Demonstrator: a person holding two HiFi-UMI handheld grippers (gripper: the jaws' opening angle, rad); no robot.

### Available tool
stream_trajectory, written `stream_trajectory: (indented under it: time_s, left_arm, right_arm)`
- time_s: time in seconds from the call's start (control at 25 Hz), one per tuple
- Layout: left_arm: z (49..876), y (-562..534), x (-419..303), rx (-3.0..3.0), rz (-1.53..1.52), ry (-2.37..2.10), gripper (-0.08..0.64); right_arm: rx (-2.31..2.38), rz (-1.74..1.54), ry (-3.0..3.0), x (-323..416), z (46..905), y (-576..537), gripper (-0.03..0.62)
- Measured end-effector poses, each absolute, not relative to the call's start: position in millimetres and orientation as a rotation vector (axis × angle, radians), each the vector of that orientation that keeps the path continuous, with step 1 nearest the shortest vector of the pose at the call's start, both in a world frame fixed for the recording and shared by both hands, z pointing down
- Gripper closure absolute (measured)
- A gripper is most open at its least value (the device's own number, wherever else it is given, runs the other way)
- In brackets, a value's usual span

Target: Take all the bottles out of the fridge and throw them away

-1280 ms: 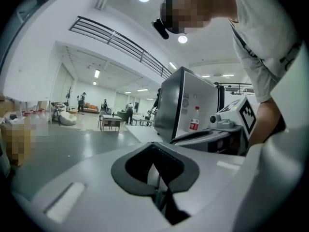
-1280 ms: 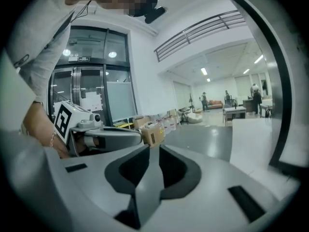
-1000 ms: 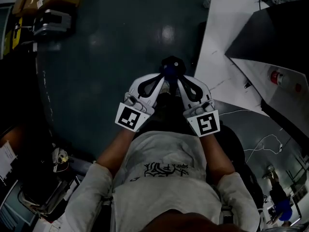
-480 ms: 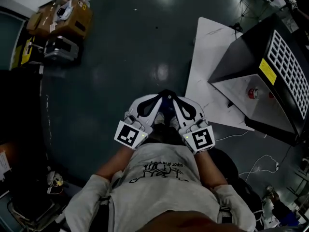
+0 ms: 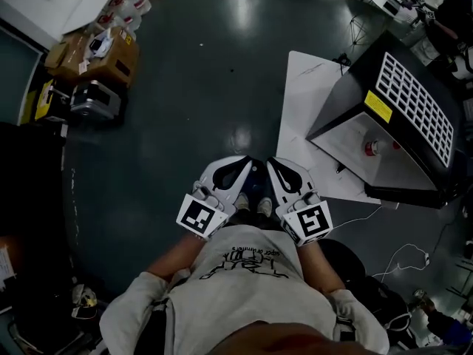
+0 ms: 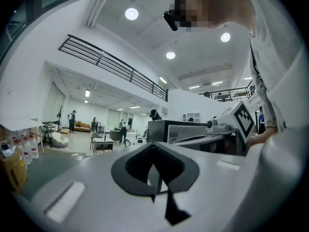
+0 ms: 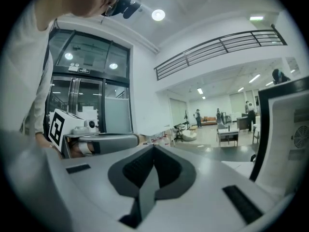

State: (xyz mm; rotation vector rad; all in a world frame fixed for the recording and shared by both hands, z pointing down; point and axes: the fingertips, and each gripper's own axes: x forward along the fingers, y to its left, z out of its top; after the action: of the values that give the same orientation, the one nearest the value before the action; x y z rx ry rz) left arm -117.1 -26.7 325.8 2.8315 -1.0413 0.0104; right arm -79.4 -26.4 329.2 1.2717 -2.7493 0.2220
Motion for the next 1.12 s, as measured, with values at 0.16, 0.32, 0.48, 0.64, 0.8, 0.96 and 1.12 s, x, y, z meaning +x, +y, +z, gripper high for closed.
stream_trajectory:
  time_s: [0.16,0.32,0.48,0.64,0.8,0.96,1.12]
  left_arm:
    - [313,-20,-106,2.892,-0.023,-0.992,0.552]
    - [300,-11,-91,2.913,-0.07,-0.919,0.552]
    - [293,-3,-72,2.934,-0.09,-0.845,0.552]
    - [287,6,-51,2.955,-0.114,-0.757,0.552]
    - [285,18,-28,2.975,-0.11,-0.647,0.552]
    - [285,26,-3,2.992,-0.106,-0.555,0.552]
    - [281,36,20,3.007,-0.108,-0.47,0.552]
  right_arm:
    - [1.315,0.228,-2.722,-68,319,-15,0.583]
    - [1.374,0.216,-2.69,-53,310,-7,0.583]
    - [1.44,0.209,-2.658,-35,304,2,0.583]
    - [1.516,0.205,-2.606,-13,298,13,0.583]
    - [1.602,0.203,-2.553,9,293,24,0.583]
    - [1.673,0.21,-2.514,35,294,34,0.583]
    - [1.748,0.212,-2.473,57,292,46,0.583]
